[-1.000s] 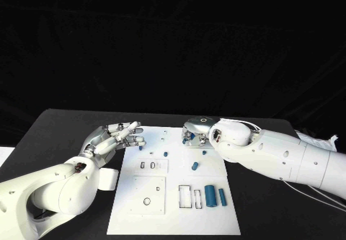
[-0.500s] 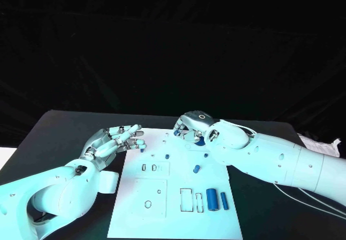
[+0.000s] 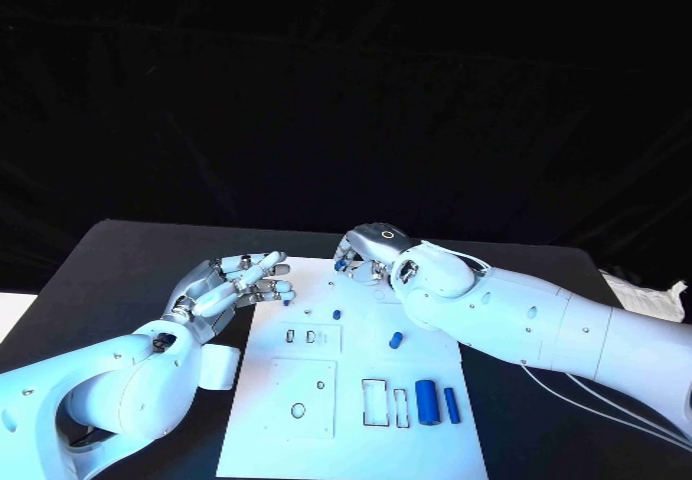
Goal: Assemble the parts on the task board
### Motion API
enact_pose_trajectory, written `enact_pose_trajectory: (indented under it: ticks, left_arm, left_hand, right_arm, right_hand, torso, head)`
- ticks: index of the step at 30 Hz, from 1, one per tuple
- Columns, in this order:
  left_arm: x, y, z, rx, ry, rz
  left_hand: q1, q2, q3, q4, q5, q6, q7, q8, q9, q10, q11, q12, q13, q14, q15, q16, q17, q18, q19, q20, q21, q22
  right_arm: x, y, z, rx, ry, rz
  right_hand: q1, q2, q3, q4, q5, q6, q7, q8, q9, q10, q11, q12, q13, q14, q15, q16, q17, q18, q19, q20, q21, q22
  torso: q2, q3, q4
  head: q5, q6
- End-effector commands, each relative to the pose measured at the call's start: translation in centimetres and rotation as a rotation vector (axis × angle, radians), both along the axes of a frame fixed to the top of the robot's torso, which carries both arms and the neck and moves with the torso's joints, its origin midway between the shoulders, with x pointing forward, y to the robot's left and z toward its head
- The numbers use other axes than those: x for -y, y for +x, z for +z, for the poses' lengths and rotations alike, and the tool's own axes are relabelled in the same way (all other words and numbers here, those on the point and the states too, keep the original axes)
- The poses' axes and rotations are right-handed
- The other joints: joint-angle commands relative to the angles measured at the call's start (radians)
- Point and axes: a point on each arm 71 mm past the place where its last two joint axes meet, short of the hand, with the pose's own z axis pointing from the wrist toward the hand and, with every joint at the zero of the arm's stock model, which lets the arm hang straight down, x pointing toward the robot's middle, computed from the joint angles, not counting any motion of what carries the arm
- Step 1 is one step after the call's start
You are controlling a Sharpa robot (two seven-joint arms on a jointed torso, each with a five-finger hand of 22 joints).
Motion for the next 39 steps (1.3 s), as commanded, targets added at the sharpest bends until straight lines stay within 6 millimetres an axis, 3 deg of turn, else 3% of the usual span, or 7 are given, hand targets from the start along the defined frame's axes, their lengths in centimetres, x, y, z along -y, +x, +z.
enact_pose_trajectory:
  ticks: [1, 7, 21, 28, 33, 39]
  left_arm:
    - [0.38, -0.12, 0.23, 0.006, -0.015, -0.027]
    - [0.48, -0.15, 0.26, 0.005, -0.016, -0.031]
    - [0.49, -0.14, 0.26, 0.0, -0.016, -0.037]
    - [0.54, -0.11, 0.24, -0.002, -0.015, -0.038]
    - [0.53, -0.1, 0.23, -0.003, -0.014, -0.038]
    - [0.48, -0.07, 0.21, -0.004, -0.013, -0.036]
  left_hand:
    - [0.003, 0.006, 0.002, -0.006, -0.004, 0.0, 0.005, -0.003, -0.001, -0.003, 0.006, -0.006, -0.001, 0.004, 0.005, -0.004, 0.001, 0.01, 0.006, 0.003, 0.006, 0.001]
    - [0.003, 0.006, 0.002, -0.006, -0.004, 0.0, 0.005, -0.003, -0.001, -0.003, 0.006, -0.006, -0.001, 0.004, 0.005, -0.004, 0.001, 0.01, 0.006, 0.003, 0.006, 0.001]
    - [0.004, 0.007, 0.002, -0.008, -0.004, 0.001, 0.005, -0.003, -0.001, -0.004, 0.006, -0.007, -0.001, 0.002, 0.005, -0.006, 0.002, 0.009, 0.005, 0.003, 0.006, 0.0]
    - [0.004, 0.007, 0.002, -0.008, -0.004, 0.001, 0.005, -0.003, -0.001, -0.004, 0.006, -0.007, -0.001, 0.002, 0.005, -0.006, 0.002, 0.009, 0.005, 0.003, 0.006, 0.0]
    - [0.005, 0.007, 0.002, -0.009, -0.004, 0.001, 0.005, -0.004, -0.001, -0.004, 0.006, -0.007, -0.001, 0.002, 0.005, -0.006, 0.002, 0.009, 0.005, 0.003, 0.006, 0.0]
    - [0.005, 0.007, 0.002, -0.009, -0.004, 0.001, 0.005, -0.004, -0.001, -0.004, 0.006, -0.007, -0.001, 0.002, 0.005, -0.006, 0.002, 0.009, 0.005, 0.003, 0.006, 0.0]
  right_arm:
    - [-0.12, 0.35, -0.44, -0.024, -0.044, -0.019]
    - [-0.33, 0.7, -0.67, -0.023, -0.057, -0.036]
    - [-0.62, 0.93, -0.71, -0.006, -0.082, -0.075]
    - [-1.07, 0.97, -0.9, -0.026, -0.092, -0.068]
    - [-1.04, 1.08, -0.89, -0.023, -0.08, -0.073]
    - [-0.73, 1.1, -0.74, -0.011, -0.058, -0.081]
  right_hand:
    - [0.003, -0.01, 0.007, 0.006, -0.002, 0.0, 0.002, -0.003, 0.015, -0.006, 0.004, 0.0, 0.001, 0.02, -0.002, 0.006, 0.002, -0.015, -0.008, 0.001, 0.003, 0.001]
    - [-0.003, -0.016, 0.01, 0.013, -0.006, -0.003, 0.003, -0.006, 0.015, -0.01, 0.005, 0.0, 0.0, 0.02, -0.001, 0.012, 0.008, -0.015, -0.01, 0.002, 0.007, 0.004]
    - [-0.009, -0.025, 0.012, 0.022, -0.007, -0.004, 0.003, -0.007, 0.016, -0.011, 0.005, 0.0, 0.0, 0.02, 0.0, 0.015, 0.01, -0.015, -0.012, 0.004, 0.01, 0.006]
    - [-0.017, -0.041, 0.018, 0.035, -0.006, -0.018, 0.006, -0.013, 0.014, -0.029, 0.009, -0.002, -0.002, 0.018, 0.003, 0.018, 0.01, -0.015, -0.016, 0.007, 0.015, 0.01]
    - [-0.034, -0.079, 0.021, 0.057, -0.008, -0.091, 0.027, -0.016, -0.003, -0.114, 0.031, -0.003, -0.006, 0.002, 0.023, -0.017, -0.04, -0.008, -0.046, 0.023, -0.013, -0.04]
    - [-0.013, -0.113, -0.011, 0.07, -0.006, -0.209, 0.057, -0.015, -0.014, -0.316, 0.068, -0.002, -0.007, -0.006, 0.05, -0.045, -0.079, 0.002, -0.078, 0.051, -0.05, -0.097]
  torso:
    - [0.003, -0.0004, -0.0003]
    - [0.003, -0.0015, 0.0007]
    - [0.005, -0.0027, -0.0002]
    - [0.006, -0.0033, 0.003]
    - [0.007, -0.0035, 0.0022]
    - [0.008, -0.0028, 0.0018]
  head:
    - [0.003, -0.001]
    - [0.004, -0.007]
    - [0.005, -0.002]
    - [0.004, -0.001]
    - [0.004, -0.002]
    - [0.003, 0.006]
